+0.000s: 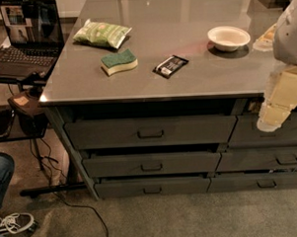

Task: Open bottom drawer

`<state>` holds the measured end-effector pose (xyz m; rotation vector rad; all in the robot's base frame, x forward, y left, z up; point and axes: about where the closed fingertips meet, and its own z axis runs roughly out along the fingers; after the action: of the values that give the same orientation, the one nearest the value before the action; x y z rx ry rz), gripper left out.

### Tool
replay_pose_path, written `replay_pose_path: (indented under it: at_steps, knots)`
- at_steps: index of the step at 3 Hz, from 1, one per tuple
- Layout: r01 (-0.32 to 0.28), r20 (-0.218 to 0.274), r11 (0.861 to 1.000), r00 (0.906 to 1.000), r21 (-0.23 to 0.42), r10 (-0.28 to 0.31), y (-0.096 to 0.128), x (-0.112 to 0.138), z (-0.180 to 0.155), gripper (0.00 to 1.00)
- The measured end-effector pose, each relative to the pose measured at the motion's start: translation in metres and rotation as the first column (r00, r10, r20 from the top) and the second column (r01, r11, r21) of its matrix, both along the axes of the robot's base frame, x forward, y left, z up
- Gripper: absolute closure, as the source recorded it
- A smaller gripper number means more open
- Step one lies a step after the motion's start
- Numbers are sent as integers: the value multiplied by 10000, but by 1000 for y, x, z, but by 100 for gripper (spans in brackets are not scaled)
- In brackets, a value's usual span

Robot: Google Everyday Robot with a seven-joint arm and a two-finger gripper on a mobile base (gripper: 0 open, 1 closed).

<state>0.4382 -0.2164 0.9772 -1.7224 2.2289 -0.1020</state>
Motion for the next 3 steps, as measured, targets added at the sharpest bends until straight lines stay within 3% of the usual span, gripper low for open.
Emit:
replay_pose_path:
  at_steps: [1,2,3]
  knots:
    - [33,54,10000,10000,37,-33,1,-6,-5,0]
    - [194,-413,9988,9990,445,-176,13,-21,-41,0]
    - [290,-1366,9962,9905,819,-176,30,-50,-105,0]
